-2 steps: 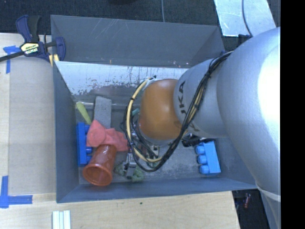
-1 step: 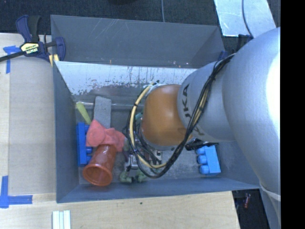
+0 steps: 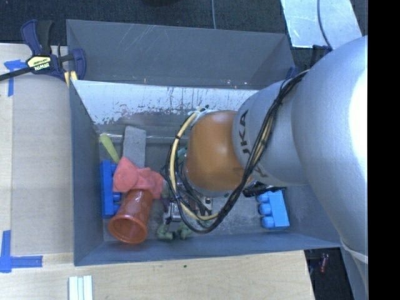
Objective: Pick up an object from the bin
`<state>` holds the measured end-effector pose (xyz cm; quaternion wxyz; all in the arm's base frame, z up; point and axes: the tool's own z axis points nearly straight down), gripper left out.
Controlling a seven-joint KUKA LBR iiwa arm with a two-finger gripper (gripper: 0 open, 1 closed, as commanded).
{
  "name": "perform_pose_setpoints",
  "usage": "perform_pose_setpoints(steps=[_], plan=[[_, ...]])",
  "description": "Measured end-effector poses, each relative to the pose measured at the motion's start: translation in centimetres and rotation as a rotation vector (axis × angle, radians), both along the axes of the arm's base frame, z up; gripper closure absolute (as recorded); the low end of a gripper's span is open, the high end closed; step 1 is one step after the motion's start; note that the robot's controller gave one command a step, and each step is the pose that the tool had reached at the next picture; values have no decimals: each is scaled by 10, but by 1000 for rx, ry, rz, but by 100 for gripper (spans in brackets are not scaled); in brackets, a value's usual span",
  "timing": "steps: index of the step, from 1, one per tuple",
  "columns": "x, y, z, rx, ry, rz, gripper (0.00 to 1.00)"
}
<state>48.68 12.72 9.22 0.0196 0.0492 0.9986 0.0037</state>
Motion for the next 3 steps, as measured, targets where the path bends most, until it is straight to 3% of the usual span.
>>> perform_pose_setpoints(steps=[1, 2, 3], plan=[[48, 46, 3, -14, 13, 170, 100], [58, 47, 36, -11, 5, 259, 100], [47, 76, 78, -18, 10, 266, 100]])
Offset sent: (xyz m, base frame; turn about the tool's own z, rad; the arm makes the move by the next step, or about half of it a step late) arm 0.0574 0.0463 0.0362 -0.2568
